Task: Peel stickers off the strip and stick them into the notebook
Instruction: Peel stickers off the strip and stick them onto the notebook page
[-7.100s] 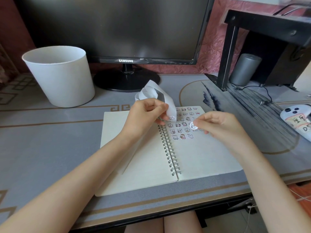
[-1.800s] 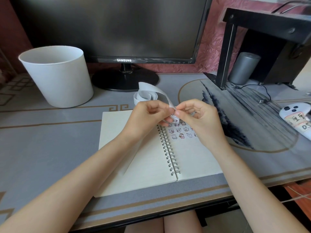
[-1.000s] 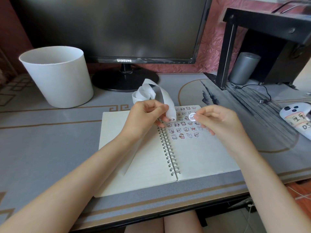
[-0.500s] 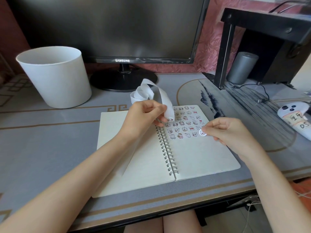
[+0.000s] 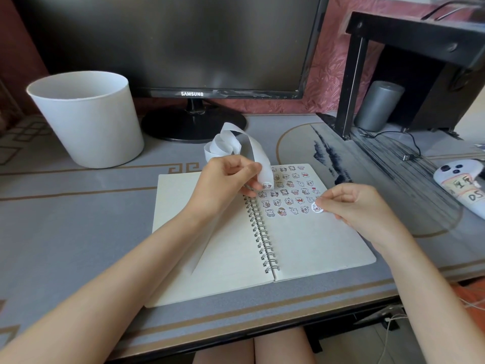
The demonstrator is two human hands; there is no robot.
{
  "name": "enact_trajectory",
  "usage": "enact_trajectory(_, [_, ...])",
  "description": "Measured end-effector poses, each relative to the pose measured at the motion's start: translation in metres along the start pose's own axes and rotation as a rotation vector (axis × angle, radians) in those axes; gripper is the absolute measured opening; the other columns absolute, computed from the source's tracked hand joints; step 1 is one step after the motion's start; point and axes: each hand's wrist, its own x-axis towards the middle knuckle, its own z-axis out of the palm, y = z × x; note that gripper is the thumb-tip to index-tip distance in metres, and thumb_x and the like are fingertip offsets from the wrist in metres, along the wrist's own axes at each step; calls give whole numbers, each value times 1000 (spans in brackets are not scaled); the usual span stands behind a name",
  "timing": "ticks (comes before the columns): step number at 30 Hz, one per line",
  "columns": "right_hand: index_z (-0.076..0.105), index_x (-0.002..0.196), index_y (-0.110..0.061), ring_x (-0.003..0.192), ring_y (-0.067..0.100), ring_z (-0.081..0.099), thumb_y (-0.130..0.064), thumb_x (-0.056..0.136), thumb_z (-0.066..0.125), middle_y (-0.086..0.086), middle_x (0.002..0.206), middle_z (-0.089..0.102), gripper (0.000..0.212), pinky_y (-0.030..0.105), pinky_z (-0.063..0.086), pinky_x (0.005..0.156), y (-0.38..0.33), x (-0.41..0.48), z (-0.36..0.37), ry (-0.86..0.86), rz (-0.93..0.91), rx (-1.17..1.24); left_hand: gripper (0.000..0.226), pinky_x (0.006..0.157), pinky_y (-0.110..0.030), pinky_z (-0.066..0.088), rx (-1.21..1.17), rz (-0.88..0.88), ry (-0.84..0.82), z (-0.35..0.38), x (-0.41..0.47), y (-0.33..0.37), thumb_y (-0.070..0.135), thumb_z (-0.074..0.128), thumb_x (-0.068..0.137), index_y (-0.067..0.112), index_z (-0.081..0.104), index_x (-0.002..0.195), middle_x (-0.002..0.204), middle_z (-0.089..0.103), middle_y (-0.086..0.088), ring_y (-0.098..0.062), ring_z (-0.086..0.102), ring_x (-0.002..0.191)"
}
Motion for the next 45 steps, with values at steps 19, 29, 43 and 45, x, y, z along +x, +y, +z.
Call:
enact_trajectory(19, [67, 72, -14, 46, -6, 50, -9, 78, 74, 0, 67, 67, 10, 20, 38, 57, 2, 1, 4, 22, -63, -97, 19, 60, -20, 56, 10, 5, 1, 0, -1, 1, 9, 56, 94, -3, 66, 84, 62, 67, -2, -7, 63, 56])
enact_trajectory(29, [67, 74, -13, 55, 3, 52, -8, 76, 76, -1, 67, 65, 10, 6, 37, 50, 4, 1, 6, 58, -97, -132, 18, 60, -20, 56, -6, 5, -5, 0, -1, 2, 8, 56, 94, -2, 65, 83, 60, 67, -1, -6, 62, 55])
enact_trajectory(43, [63, 83, -14, 58, 8, 49, -19, 77, 77, 3, 78, 62, 16, 20, 37, 56, 9, 6, 4, 92, -97, -85, 19, 60, -21, 57, -5, -9, 4, 1, 0, 1, 9, 57, 94, -5, 66, 85, 64, 67, -7, -8, 63, 55])
enact_trajectory(45, [63, 84, -12, 51, -1, 48, -20, 74, 80, 2, 76, 62, 21, 10, 35, 50, 8, 6, 6, 92, -100, -104, 18, 61, -21, 57, -6, -8, 0, 1, 0, 1, 9, 57, 94, -4, 65, 84, 66, 67, -9, -8, 63, 57])
